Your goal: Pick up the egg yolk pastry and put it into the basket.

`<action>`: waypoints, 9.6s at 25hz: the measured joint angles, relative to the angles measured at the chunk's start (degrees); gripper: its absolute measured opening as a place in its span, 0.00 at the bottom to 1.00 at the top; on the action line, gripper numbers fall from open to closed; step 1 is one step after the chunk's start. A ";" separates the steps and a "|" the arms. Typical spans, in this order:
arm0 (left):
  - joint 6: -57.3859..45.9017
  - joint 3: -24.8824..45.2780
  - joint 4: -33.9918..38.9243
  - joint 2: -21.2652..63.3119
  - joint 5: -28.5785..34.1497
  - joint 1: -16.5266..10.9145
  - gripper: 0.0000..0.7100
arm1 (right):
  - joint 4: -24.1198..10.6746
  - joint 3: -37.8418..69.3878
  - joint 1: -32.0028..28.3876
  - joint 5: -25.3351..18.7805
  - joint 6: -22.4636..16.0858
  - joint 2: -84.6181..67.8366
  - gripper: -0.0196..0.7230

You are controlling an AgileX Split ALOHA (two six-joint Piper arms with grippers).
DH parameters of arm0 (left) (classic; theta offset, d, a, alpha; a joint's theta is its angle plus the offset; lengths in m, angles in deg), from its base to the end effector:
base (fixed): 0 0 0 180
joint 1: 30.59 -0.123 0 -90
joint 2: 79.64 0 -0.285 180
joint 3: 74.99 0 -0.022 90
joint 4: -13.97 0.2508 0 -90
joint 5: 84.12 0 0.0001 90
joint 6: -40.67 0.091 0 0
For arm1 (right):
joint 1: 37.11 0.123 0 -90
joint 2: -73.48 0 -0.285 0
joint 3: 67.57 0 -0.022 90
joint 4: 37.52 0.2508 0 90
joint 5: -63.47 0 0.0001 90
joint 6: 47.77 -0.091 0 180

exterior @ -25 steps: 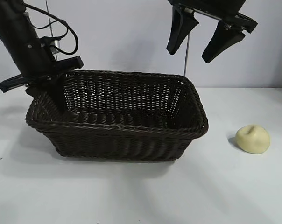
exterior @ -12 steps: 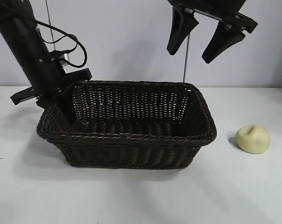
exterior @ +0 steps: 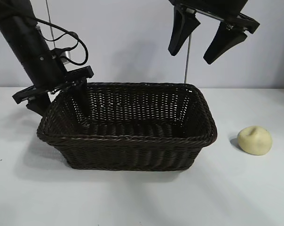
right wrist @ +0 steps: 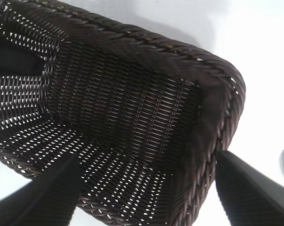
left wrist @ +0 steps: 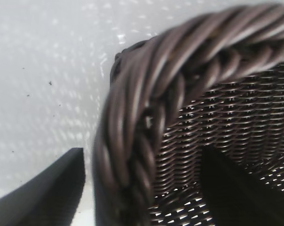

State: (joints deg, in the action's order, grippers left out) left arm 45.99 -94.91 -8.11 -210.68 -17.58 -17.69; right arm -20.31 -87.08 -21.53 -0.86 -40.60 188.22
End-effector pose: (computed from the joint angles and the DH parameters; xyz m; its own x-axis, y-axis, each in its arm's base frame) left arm 0.4168 -0.1277 0.1829 -0.9859 0.1611 -0.0460 0.1670 0.9225 -0.3479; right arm 0.3817 0.1316 0.2992 -0.8992 -0.2425 -0.3641 -0.3455 0.9042 0.2512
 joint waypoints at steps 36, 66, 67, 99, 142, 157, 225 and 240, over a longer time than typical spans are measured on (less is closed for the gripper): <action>3.84 18.00 -11.34 23.80 -7.47 -0.56 0.75 | 0.24 0.00 0.00 -0.19 -0.05 0.00 0.79; 3.84 23.75 -15.76 23.80 -14.97 -0.50 0.75 | -2.36 0.00 -0.70 -4.36 -0.05 0.00 0.79; 3.84 23.75 -15.76 23.80 -15.06 -0.50 0.75 | -2.91 0.00 -1.21 -5.16 -0.05 0.00 0.79; 3.84 23.79 -15.89 23.80 -15.74 -0.50 0.75 | -7.83 12.80 -17.56 -3.20 -0.58 0.00 0.79; 3.90 23.79 -15.89 23.80 -15.33 -0.50 0.75 | -7.17 13.92 -17.56 7.74 -2.65 10.44 0.24; 3.90 23.79 -15.90 23.80 -15.28 -0.50 0.75 | -3.70 1.88 -17.56 -4.34 -2.65 0.48 0.24; 4.50 23.79 -15.90 23.80 -13.75 -0.50 0.75 | 6.99 1.88 6.09 5.61 -5.18 9.62 0.65; 4.54 23.79 -15.90 23.80 -13.58 -0.50 0.75 | 6.87 1.42 6.09 3.71 -5.18 9.62 0.69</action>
State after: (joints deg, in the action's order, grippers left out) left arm 50.53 -71.12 -24.01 -186.88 -31.15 -18.19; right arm -13.44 -85.65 -15.44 2.86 -45.79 197.84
